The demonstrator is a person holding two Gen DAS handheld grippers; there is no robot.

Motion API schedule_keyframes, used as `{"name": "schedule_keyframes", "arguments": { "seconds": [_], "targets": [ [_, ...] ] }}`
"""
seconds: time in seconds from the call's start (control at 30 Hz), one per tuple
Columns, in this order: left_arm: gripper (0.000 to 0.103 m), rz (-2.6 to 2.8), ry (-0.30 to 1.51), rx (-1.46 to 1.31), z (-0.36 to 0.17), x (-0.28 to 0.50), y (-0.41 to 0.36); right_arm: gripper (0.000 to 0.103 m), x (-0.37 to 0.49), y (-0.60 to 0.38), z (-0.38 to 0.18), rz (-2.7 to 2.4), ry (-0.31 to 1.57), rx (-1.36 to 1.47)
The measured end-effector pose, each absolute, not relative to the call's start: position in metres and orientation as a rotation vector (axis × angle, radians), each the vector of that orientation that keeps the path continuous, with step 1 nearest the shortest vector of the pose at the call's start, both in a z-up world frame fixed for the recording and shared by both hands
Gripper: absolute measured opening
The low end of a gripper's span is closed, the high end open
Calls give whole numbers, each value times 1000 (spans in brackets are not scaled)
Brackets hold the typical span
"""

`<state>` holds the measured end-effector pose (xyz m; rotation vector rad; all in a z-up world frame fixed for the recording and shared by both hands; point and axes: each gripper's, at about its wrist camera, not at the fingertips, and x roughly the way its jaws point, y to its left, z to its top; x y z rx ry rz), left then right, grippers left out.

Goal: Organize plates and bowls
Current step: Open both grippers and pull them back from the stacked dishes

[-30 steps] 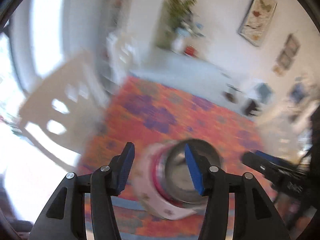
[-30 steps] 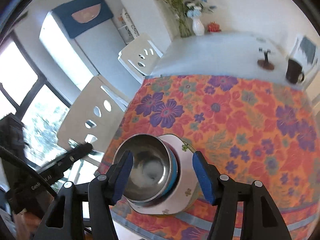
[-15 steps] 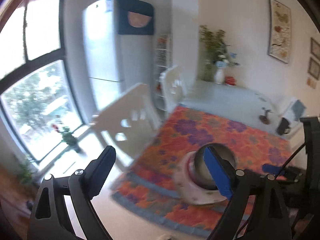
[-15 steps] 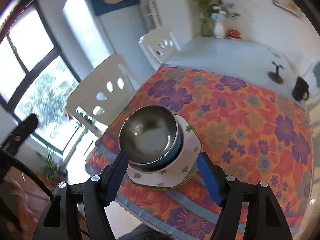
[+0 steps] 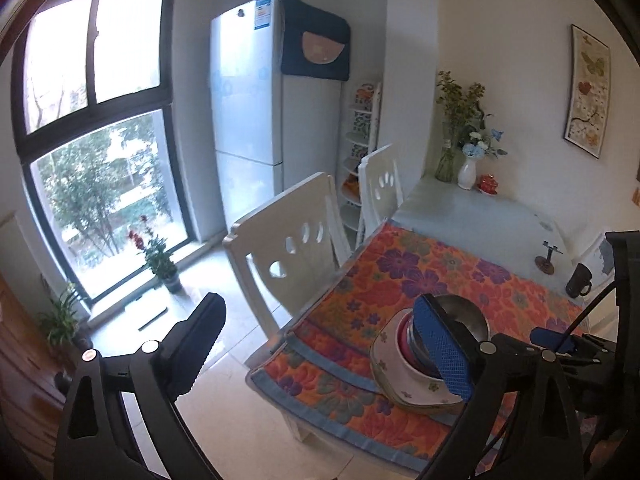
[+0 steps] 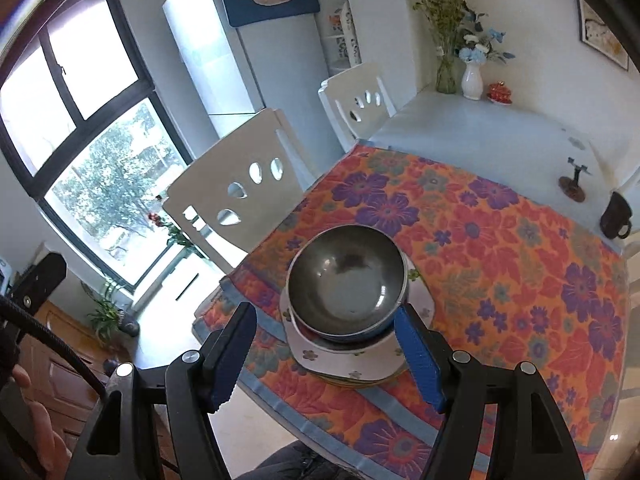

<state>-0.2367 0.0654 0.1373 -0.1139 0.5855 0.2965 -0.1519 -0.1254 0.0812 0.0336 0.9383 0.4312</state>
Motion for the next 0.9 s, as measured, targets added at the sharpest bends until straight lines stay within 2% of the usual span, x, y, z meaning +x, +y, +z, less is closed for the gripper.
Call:
{"name": "schedule_keyframes", "arguments": {
  "seconds": [0.43,0.7,0.9],
  "targets": [
    [99,191,569,-1,143,-204,38,69,-155,-174,91,213,919,161],
    [100,43,558,26,147,-184,20,69,-154,-181,60,64,1106,246],
    [100,-89,563,70,146,-159,-8,69,-174,-198,77,-59,1029,227]
  ]
}}
